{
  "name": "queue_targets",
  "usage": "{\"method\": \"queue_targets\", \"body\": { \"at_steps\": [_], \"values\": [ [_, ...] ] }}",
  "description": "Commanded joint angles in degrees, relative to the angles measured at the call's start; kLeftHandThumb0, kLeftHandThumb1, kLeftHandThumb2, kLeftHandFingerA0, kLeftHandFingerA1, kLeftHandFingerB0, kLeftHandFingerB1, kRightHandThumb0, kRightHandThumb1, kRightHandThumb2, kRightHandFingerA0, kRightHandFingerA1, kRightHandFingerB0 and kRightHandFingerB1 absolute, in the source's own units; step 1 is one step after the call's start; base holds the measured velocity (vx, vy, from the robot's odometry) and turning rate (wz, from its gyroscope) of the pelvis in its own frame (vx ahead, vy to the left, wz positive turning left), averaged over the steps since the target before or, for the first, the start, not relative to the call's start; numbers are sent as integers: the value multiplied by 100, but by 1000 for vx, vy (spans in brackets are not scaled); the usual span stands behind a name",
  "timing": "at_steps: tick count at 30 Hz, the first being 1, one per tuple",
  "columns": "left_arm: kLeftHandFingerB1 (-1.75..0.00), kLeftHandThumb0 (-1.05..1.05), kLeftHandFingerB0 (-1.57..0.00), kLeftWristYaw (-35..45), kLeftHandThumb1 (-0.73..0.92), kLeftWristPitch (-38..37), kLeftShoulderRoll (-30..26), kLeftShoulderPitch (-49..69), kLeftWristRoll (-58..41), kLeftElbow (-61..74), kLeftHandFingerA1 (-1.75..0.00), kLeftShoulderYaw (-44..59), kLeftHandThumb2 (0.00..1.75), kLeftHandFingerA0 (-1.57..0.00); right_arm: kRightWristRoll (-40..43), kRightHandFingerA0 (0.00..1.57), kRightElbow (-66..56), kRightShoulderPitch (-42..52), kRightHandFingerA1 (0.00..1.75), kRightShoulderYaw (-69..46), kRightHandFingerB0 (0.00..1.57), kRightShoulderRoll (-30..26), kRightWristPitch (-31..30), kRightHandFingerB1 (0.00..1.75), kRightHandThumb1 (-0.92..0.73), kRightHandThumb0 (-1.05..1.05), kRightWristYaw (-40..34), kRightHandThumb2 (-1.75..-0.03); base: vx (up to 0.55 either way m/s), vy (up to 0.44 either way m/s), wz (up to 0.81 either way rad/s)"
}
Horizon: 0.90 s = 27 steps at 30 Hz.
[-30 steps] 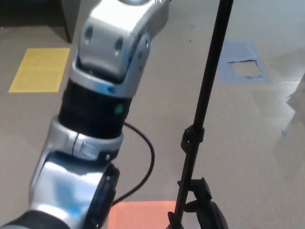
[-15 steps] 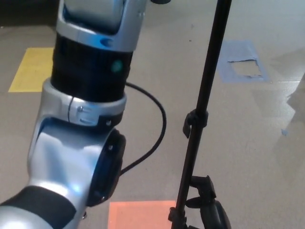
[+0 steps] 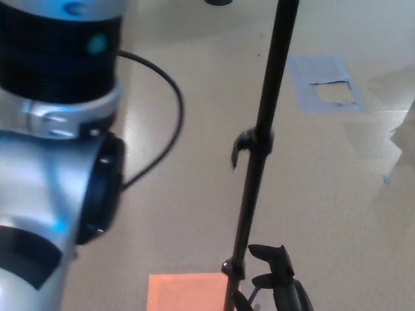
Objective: A phone stand is kept on the floor and the robot uses both its hands to grab it and uses its left hand to extend the phone stand by pulling it upwards
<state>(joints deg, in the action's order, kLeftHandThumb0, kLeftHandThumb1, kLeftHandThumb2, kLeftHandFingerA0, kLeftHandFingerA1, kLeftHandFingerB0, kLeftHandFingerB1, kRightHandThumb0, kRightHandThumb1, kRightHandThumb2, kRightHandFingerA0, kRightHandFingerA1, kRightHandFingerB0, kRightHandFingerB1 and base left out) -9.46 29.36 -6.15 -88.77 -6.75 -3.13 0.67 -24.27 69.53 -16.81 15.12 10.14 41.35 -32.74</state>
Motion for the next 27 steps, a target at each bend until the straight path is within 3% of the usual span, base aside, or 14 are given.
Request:
{"method": "queue_targets", "body": {
  "at_steps": [1, 11, 12, 14, 15, 16, 17, 19, 20, 21, 24, 25, 26, 27],
  "values": [
    [0, -105, 0, 770, 62, 291, -544, 78, 186, 360, -8, -320, 110, 0, 190, 145, -49, -166, 136, -128, 150, -165, 177, 136, -49, -54, 321, -108, 0, 0, 0],
    [-15, -97, -11, 707, 63, 1192, -547, 771, -46, 1157, -14, -71, 108, -5, 275, 144, -310, -336, 134, -243, 147, -255, 265, 133, -47, -52, 605, -107, 0, 0, 0],
    [-29, -96, -8, 676, 81, 1143, -516, 918, -29, 1208, -38, -45, 64, -2, 244, 132, -343, -375, 130, -216, 134, -264, 277, 125, -75, -88, 602, -71, 0, 0, 0],
    [-24, -95, -14, 575, 63, 1100, -437, 1162, 27, 1316, -36, -7, 106, -4, 235, 132, -410, -371, 129, -197, 133, -298, 355, 125, -75, -88, 626, -70, 0, 0, 0],
    [-24, -95, -14, 560, 63, 1126, -417, 1199, 49, 1356, -36, 7, 106, -4, 248, 132, -425, -366, 129, -199, 133, -308, 374, 125, -75, -88, 641, -70, 0, 0, 0],
    [-28, -97, -9, 521, 79, 1190, -396, 1234, 54, 1366, -39, 58, 64, -6, 294, 129, -472, -419, 127, -234, 129, -318, 336, 121, -81, -89, 687, -64, 0, 0, 0],
    [-25, -97, -16, 479, 65, 1200, -389, 1357, 62, 1440, -48, 122, 108, 0, 400, 132, -540, -434, 127, -297, 125, -340, 377, 120, -68, -100, 809, -102, 0, 0, 0],
    [-34, -88, -3, 436, 61, 1117, -397, 1656, 89, 1634, -50, 256, 106, -2, 744, 133, -719, -427, 127, -487, 125, -322, 408, 118, -66, -100, 1219, -101, 0, 0, 0],
    [-33, -89, -18, 371, 83, 986, -343, 1951, 131, 1820, -45, 299, 66, -13, 961, 138, -872, -383, 126, -604, 129, -300, 277, 117, -56, -87, 1516, -102, 0, 0, 0],
    [-32, -84, -33, 323, 84, 807, -243, 2438, 131, 2137, -44, 332, 66, -25, 1110, 128, -1020, -360, 99, -688, 112, -336, 182, 88, -75, -101, 1726, -63, 0, 0, 0],
    [-31, -83, -31, 339, 84, 438, -1, 3722, 70, 2965, -41, 305, 66, -26, 1235, 115, -1422, -264, 84, -775, 93, -524, 49, 74, -76, -105, 2025, -64, 0, 0, 0],
    [-30, -83, -32, 315, 85, 83, 60, 4604, 225, 3348, -38, 132, 66, -27, 1257, 93, -1700, -205, 74, -784, 70, -671, 6, 68, -79, -105, 2157, -65, 0, 0, 0],
    [-46, -81, -24, 255, 67, -101, 63, 5033, 375, 3522, -48, 23, 107, -20, 1323, 78, -1884, -157, 71, -793, 58, -732, -64, 66, -80, -105, 2290, -64, 0, 0, 0],
    [-29, -84, -27, 156, 83, -408, 54, 5799, 580, 3716, -36, -148, 66, -26, 1338, 32, -2150, -60, 73, -770, 20, -891, -96, 63, -80, -105, 2444, -66, 0, 0, 0]
  ]
}}
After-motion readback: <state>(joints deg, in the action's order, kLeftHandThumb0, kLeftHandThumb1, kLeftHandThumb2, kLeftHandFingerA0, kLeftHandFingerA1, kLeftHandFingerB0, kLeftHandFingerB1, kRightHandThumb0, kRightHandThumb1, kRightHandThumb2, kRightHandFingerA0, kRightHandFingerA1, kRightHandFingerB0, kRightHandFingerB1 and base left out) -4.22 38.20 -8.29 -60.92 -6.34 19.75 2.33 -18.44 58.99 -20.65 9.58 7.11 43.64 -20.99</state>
